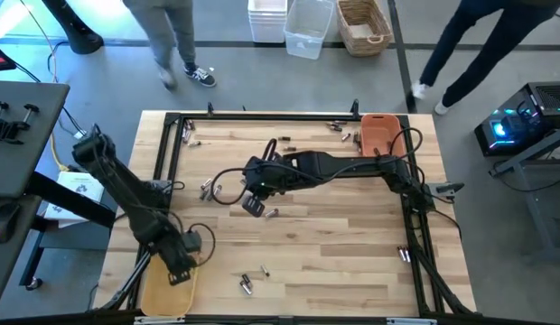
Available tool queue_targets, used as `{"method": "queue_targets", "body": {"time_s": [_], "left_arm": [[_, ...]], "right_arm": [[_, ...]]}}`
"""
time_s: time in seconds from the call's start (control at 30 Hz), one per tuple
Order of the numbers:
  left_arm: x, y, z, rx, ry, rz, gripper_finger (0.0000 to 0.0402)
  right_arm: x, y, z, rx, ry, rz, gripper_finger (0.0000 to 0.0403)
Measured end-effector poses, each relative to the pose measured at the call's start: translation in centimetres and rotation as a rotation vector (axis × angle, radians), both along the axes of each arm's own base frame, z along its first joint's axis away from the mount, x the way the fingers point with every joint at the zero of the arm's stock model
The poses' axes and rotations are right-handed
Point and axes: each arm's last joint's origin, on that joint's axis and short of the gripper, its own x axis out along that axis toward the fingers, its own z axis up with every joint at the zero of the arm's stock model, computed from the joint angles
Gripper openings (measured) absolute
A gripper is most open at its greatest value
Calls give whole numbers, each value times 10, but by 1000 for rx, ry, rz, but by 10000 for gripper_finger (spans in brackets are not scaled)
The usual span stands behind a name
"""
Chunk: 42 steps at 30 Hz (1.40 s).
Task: Sort batteries
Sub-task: Put the silver battery into the yellow bin
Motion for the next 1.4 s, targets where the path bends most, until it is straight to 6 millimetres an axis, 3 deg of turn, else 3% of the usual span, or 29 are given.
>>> {"method": "queue_targets", "body": {"time_s": [0.2,0.37,0.53,0.8,0.9,1.03,1.17,1.27,1.4], "left_arm": [[20,-4,-23,47,23,52,0],[38,5,-29,81,-39,113,0],[58,22,-28,105,-131,147,0],[87,60,-26,145,-225,150,0],[88,70,-12,99,-241,152,0],[74,76,28,76,-269,123,0],[46,88,74,80,-323,159,0],[14,96,101,120,-364,233,0],[-23,102,120,129,-488,372,0]], "right_arm": [[0,0,0,-3,3,16,14],[-2,4,-1,2,26,54,14],[-11,13,-6,-33,123,78,14],[-26,24,3,-41,167,107,14],[-29,32,2,-37,195,144,14],[-30,41,-1,-2,204,197,14],[-21,50,-15,92,161,278,14],[-4,60,-35,194,39,332,14],[19,72,-76,307,-149,315,14]]}}
